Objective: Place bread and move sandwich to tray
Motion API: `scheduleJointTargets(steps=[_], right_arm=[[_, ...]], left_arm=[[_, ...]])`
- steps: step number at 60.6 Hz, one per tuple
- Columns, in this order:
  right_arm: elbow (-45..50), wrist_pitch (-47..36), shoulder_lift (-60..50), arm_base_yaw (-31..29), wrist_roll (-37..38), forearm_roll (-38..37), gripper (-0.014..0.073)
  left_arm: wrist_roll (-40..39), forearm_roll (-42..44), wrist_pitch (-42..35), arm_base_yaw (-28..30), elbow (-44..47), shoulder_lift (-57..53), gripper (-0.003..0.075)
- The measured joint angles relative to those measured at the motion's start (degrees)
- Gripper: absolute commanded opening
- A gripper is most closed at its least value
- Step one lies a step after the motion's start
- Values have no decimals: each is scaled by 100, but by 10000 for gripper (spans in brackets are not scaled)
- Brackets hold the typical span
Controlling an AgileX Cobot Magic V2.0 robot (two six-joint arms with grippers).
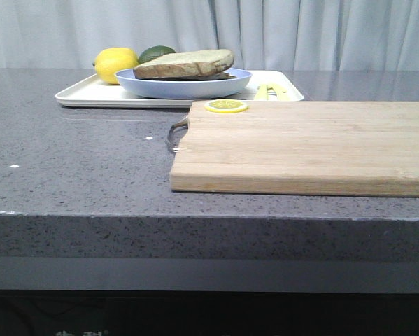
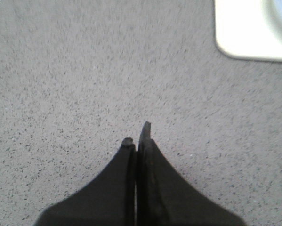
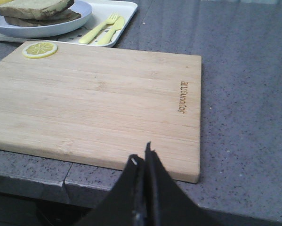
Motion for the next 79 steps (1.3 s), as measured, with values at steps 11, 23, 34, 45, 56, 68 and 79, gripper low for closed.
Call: scheduleJointTargets(steps=[11,23,34,45,56,68,79], right_arm=[[0,0,0,0,0,0,-62],[0,0,0,0,0,0,-62],[0,0,0,0,0,0,-62],[0,0,0,0,0,0,-62],[0,0,0,0,0,0,-62],[0,0,0,0,0,0,-62],[0,0,0,0,0,0,-62]], left_arm=[[0,-87,-778,0,1005,-1216,-19],[0,-260,-1208,0,1967,-2642,-19],[0,-308,-1295,0,2433,-3686,-19],[-10,-318,-1295,0,2494,-4205,-19],[-10,-318,-1295,0,2494,-4252,-19],[-10,-328,-1295,0,2494,-4252,-19],[-10,-328,-1295,0,2494,-4252,-19]])
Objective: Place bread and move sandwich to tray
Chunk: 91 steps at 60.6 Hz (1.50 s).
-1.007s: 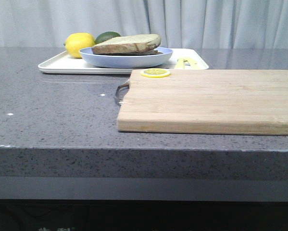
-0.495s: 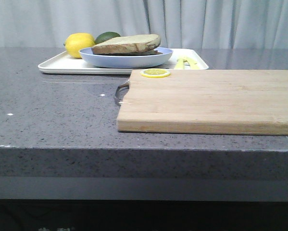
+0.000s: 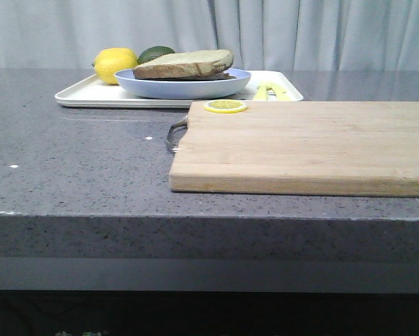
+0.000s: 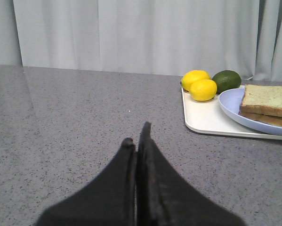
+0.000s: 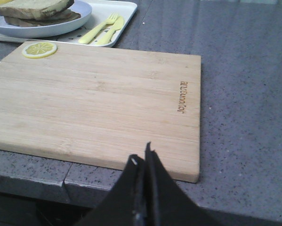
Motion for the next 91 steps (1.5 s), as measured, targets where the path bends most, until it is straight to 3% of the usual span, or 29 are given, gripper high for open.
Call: scheduleJointTargets(steps=[16,30,41,57,91], right_arm=[[0,0,0,0,0,0,-62],[0,0,0,0,0,0,-62],[0,0,0,0,0,0,-62],[0,9,0,0,0,0,-62],[0,9,0,0,0,0,-62]], left_arm=[[-144,0,-165,-23,198,-122,-19],[-703,298,-302,-700,1041,-694,-19],[-736,332,-912,-788,1915,-1319,-19],[-758,341,-1735,-788,2832,-1323,-19],[-758,341,-1987,-788,2859,-1323,-19]])
